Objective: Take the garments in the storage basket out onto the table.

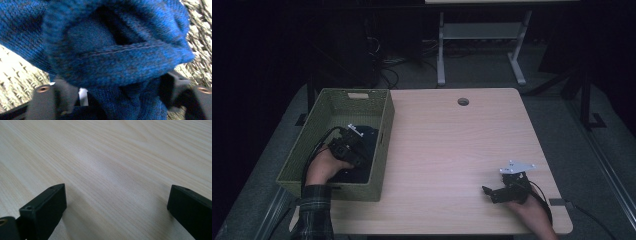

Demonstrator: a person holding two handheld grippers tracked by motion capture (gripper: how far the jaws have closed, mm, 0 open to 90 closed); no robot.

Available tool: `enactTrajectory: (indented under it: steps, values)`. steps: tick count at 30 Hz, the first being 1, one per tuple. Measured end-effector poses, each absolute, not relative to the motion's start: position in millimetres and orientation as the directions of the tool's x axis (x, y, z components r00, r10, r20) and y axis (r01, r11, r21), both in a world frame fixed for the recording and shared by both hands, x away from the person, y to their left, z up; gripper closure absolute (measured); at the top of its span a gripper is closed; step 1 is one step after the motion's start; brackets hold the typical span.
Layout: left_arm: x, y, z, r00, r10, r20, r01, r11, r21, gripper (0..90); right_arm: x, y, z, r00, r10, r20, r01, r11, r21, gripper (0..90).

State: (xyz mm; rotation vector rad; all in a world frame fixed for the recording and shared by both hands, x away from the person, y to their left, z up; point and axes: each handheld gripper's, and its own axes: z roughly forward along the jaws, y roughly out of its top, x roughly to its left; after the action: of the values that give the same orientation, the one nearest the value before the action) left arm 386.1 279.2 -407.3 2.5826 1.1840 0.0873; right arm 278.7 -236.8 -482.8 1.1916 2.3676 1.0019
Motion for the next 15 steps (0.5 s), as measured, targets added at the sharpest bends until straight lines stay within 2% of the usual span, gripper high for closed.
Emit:
enactTrajectory:
  steps: [2,7,15]
  values:
    - [385,279,-407,0.67,0.739,-0.072,0.72,-0.624,0.303,50.5,279,-237,-483,-0.607,0.793,0.037,0.579,0.41,0.704,1.9]
    - [386,282,-405,0.662,0.744,-0.09,0.731,-0.615,0.295,65.9,279,-237,-483,-0.608,0.793,0.037,0.579,0.411,0.704,1.9]
    - [386,283,-396,0.645,0.757,-0.104,0.749,-0.6,0.281,70.9,279,-237,-483,-0.607,0.794,0.038,0.58,0.41,0.704,1.9]
